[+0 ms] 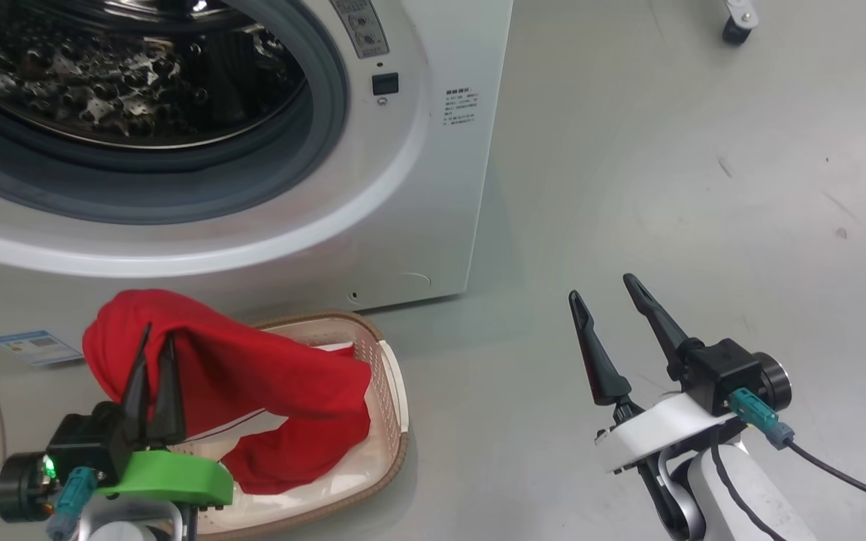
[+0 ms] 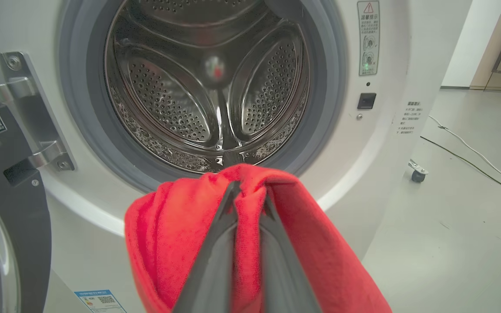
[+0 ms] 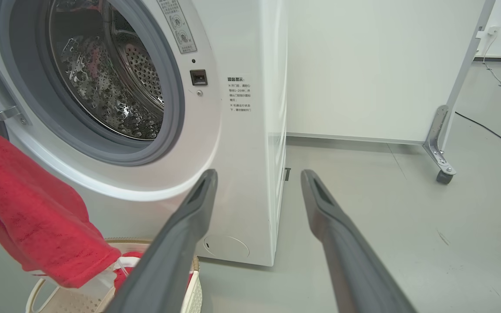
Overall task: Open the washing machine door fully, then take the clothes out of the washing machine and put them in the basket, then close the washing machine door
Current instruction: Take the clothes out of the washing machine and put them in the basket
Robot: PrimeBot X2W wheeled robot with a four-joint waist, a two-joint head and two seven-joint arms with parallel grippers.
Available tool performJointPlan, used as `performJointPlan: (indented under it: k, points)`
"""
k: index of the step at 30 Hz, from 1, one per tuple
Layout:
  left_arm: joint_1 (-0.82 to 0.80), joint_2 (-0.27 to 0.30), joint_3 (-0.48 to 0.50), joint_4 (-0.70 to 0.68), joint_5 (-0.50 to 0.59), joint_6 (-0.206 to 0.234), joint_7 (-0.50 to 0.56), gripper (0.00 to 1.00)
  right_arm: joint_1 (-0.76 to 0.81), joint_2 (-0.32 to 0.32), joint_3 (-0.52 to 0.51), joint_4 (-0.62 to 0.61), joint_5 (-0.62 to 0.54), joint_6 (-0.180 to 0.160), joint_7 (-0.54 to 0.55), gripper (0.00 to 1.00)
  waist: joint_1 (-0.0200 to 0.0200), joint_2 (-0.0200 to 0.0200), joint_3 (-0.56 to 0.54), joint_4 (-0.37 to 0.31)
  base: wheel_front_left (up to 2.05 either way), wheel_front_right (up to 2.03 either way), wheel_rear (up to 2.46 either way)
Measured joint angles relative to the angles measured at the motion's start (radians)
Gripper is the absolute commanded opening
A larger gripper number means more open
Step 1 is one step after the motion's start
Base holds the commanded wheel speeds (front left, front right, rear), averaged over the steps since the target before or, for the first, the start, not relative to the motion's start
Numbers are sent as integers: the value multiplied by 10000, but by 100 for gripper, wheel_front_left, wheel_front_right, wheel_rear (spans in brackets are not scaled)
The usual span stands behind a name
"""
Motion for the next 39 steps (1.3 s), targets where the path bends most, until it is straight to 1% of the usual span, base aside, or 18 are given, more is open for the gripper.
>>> performJointPlan:
  k: [8,10,14,21,26,29,36,39]
  points:
    - [-124,-2,-194,1549,-203,-15,-12,0,-333,-4,31,-420,0,-8,0,100,0,0,836,-196,0,0,0]
    - [-322,0,-234,1950,-203,-29,-13,0,-473,-4,119,-564,0,-8,0,100,0,0,1084,-249,0,0,0]
    - [-818,-2,-301,2619,-199,-203,-54,0,-770,-4,190,-851,13,-10,0,100,0,0,1612,-374,0,0,0]
    - [-2004,19,-313,3764,-176,-382,-56,0,-1201,-6,353,-1250,52,-15,-2,100,1,0,2585,-602,0,0,0]
    - [-2860,295,-217,4554,-174,-468,-65,0,-1636,-8,476,-1467,140,-17,-2,100,1,0,3265,-775,0,0,0]
    - [-3092,431,-153,5112,-173,-499,-63,0,-1782,-8,514,-1513,144,-63,-2,100,1,0,3636,-891,0,0,0]
    - [-3499,410,-98,6314,-176,-545,-54,0,-1947,-8,433,-1517,140,-188,-2,100,2,0,4328,-1096,0,0,0]
    - [-3668,408,-38,6734,-190,-556,-54,0,-2001,-8,430,-1511,140,-190,-2,100,2,0,4525,-1117,0,0,0]
